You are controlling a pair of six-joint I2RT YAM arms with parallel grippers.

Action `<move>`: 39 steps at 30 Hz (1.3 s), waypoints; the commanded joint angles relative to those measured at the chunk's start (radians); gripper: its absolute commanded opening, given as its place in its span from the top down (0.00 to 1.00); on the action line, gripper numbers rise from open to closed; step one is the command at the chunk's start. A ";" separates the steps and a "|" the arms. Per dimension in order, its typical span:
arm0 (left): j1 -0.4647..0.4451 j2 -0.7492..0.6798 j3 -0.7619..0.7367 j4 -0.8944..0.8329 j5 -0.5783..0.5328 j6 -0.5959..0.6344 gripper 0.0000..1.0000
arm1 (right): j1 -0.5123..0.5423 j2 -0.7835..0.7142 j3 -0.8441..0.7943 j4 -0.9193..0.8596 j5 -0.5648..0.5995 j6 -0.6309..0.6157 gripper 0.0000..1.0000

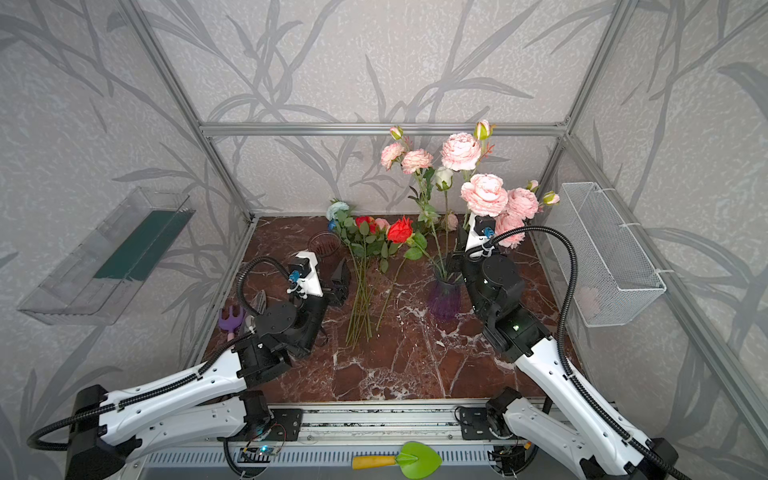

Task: Arrange the flowers into the vase
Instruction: 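Lower the pink rose stem into the blue-rimmed vase with the right gripper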

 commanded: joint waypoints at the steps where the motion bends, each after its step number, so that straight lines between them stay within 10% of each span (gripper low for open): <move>1: -0.004 -0.001 -0.011 0.019 -0.017 0.000 0.32 | -0.011 -0.001 -0.026 0.002 0.000 0.073 0.98; 39: -0.002 0.052 0.006 -0.020 -0.003 -0.017 0.29 | -0.014 -0.059 -0.097 -0.142 0.053 0.142 0.71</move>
